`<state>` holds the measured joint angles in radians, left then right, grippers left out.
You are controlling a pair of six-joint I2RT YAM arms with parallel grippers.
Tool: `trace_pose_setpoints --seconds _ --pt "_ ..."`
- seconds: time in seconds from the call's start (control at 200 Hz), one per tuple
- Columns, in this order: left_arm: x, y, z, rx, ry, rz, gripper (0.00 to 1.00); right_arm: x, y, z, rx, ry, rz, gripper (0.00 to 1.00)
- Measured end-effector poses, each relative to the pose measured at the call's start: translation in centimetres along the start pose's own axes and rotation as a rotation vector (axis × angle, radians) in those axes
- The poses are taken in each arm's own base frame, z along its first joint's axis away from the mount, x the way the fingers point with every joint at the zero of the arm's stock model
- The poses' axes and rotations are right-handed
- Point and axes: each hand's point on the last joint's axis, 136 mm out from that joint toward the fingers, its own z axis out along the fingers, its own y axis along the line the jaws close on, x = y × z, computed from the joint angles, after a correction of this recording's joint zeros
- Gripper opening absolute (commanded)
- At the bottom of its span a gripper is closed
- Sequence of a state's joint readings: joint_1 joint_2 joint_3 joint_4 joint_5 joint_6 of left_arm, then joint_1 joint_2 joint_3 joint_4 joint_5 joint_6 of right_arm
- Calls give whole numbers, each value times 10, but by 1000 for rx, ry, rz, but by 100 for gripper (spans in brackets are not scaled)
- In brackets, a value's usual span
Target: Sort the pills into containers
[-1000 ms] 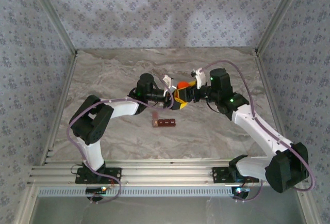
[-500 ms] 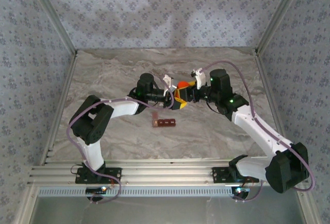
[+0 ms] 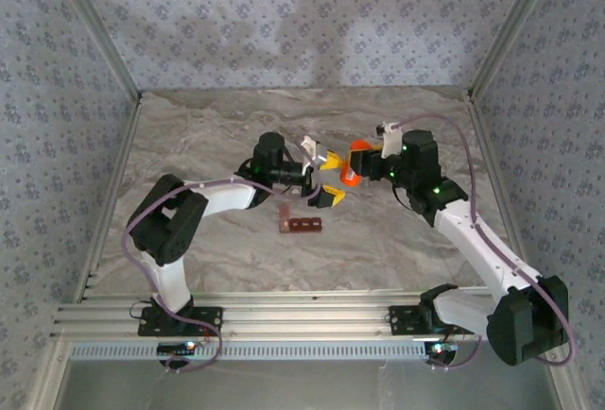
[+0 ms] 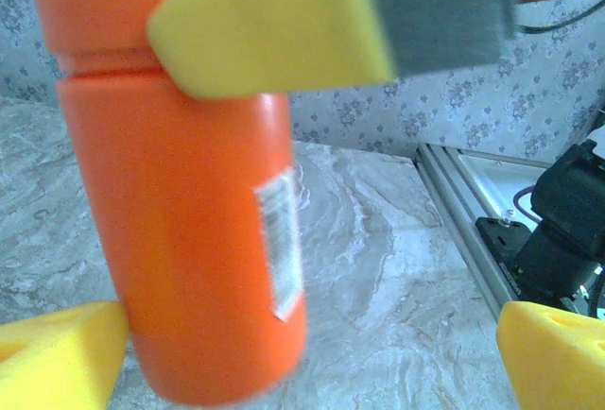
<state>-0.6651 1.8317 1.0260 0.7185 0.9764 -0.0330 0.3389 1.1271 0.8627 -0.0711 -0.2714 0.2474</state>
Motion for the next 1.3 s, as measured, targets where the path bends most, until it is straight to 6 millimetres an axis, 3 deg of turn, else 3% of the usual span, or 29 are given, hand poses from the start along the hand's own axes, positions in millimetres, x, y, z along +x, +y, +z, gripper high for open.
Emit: trace_pose_setpoints --seconds 0.15,0.32,0.47,0.675,0.984,1.299 --pt "-10 -10 -8 -14 5 9 99 6 -25 -2 113 -26 6 29" --pt "-31 -16 -22 -94 -4 28 99 34 -55 2 238 -24 9 30" --pt "-21 -12 -37 -221 20 -17 99 62 -73 9 311 -19 -9 30" --pt "0 7 -57 -420 63 -101 99 79 -77 19 337 -35 -48 30" --pt "-8 31 -105 -757 23 -114 99 86 -74 34 336 -62 -92 31" --pt "10 48 -136 -961 29 -171 99 113 -74 44 328 -19 -110 38"
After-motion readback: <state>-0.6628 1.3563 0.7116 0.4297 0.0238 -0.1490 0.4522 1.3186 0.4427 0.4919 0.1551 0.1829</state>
